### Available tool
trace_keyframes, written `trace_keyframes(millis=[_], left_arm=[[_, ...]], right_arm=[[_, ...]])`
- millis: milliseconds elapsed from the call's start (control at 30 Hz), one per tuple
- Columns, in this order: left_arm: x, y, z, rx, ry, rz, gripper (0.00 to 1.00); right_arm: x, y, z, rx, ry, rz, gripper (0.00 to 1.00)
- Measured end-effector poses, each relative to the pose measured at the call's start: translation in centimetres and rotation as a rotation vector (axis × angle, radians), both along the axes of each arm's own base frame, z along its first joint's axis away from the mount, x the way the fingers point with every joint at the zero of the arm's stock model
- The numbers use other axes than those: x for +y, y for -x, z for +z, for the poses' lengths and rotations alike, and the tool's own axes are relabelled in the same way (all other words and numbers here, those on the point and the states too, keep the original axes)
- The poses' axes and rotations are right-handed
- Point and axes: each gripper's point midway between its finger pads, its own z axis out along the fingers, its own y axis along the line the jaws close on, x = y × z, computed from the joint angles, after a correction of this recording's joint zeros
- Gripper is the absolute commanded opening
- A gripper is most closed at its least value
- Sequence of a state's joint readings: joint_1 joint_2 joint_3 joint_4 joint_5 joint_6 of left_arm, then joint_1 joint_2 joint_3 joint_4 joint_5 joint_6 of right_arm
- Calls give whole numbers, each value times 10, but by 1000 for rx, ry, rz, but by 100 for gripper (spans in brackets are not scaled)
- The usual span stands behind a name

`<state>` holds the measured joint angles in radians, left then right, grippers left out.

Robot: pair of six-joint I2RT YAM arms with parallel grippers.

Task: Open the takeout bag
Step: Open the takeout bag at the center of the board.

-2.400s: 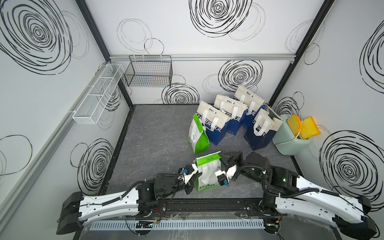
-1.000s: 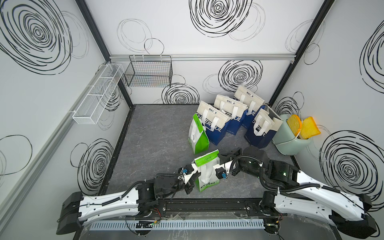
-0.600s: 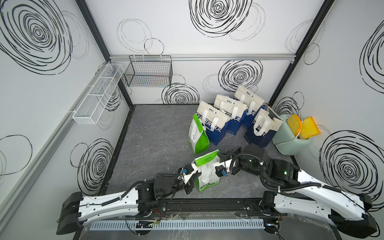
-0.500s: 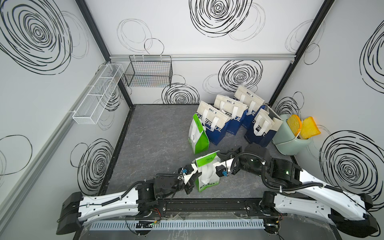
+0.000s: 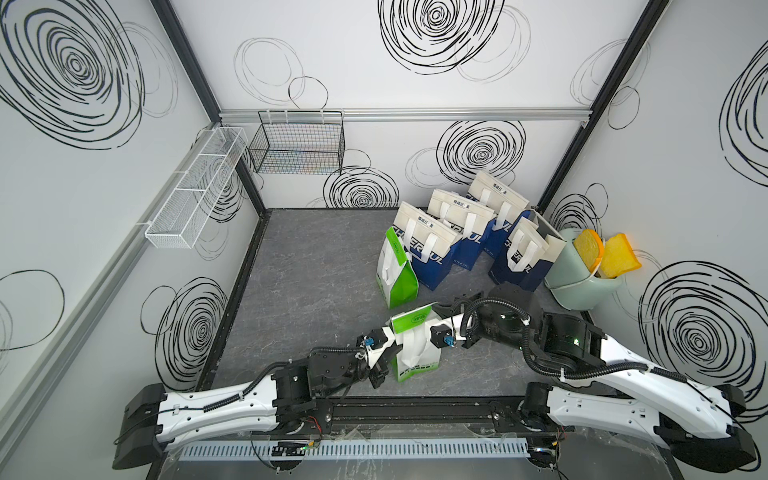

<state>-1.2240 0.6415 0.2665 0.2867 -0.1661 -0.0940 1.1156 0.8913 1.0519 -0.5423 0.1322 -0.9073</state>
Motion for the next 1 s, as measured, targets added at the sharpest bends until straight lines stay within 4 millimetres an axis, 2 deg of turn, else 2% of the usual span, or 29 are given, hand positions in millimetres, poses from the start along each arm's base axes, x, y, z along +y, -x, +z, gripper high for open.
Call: trace_keyframes(millis=[367,400,500,533,733,833,900,1000], left_arm=[[0,0,-1,1,-3,0,0],[0,0,-1,1,-3,0,0],[0,0,-2,2,-5,0,0],[0,0,-2,3,-7,0,0],[-1,0,-3,4,-10,-1,0],[-1,0,-4,5,-13,-1,0],[-1,0,-4,5,-13,0,0],[-1,0,-4,5,-13,0,0]], right_arm=[[0,6,2,57,-28,14,0],[0,7,1,56,-33,17,4],[-2,10,1,39,-58,31,27],[-3,11,4,29,-75,36,31],[-7,18,28,-8,-168,65,31],[-6,22,29,-2,-175,88,33],[-4,24,28,2,-177,104,41],[0,26,19,-11,-187,115,46]])
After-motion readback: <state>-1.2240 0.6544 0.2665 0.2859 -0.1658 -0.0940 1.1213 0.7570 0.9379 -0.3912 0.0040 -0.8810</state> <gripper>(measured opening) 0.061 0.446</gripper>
